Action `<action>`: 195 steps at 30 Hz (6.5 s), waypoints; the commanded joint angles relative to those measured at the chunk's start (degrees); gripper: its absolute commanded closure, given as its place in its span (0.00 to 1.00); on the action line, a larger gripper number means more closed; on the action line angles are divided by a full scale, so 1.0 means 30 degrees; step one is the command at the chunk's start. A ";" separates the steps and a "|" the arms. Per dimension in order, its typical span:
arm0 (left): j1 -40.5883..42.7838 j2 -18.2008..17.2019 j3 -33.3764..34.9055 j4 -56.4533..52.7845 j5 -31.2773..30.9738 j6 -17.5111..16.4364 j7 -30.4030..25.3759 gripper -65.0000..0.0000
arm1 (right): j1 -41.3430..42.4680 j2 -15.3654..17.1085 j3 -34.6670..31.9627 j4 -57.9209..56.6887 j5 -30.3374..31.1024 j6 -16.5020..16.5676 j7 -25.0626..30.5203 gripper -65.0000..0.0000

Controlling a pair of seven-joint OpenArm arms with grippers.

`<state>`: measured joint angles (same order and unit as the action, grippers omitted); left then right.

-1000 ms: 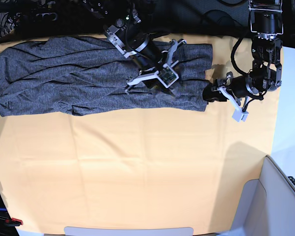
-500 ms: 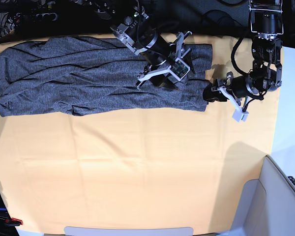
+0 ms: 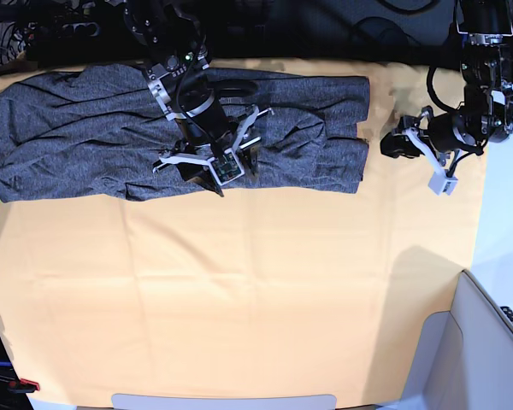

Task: Fold the T-shirt properly
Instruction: 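Release the sleeve and move the right gripper to the collar end, then grasp the hem end with the left gripper while the right pins the collar end, then lift the hem end with the left gripper and fold it toward the right gripper, then open the left gripper on the folded end and withdraw it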

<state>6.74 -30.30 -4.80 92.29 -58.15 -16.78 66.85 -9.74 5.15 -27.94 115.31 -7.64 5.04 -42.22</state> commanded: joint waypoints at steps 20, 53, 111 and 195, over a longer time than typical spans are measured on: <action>0.0522 0.2058 -0.0027 0.0372 -0.1994 -0.0167 0.0501 0.60 | -0.1135 -0.2023 1.1146 0.0407 0.0158 0.0094 0.0548 0.52; -0.1412 0.3376 0.0002 -0.4698 -0.4836 -0.5705 0.2552 0.60 | -0.1516 -0.2082 1.2113 0.0378 0.0158 0.0152 0.0519 0.52; -0.2497 0.5955 0.2171 -0.2207 -0.4748 -0.4738 0.3079 0.99 | -0.1516 -0.2111 1.7183 0.0378 0.0158 0.0035 0.0431 0.52; -0.9471 0.5809 1.4683 -0.0976 -0.4719 0.0918 -0.1170 0.99 | -0.1838 -0.2903 2.1227 0.0231 0.0158 0.0152 0.0519 0.52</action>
<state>-21.28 -12.97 39.38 88.12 -70.67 -14.94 64.20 -15.49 -4.03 35.59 115.20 -6.92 5.76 -42.02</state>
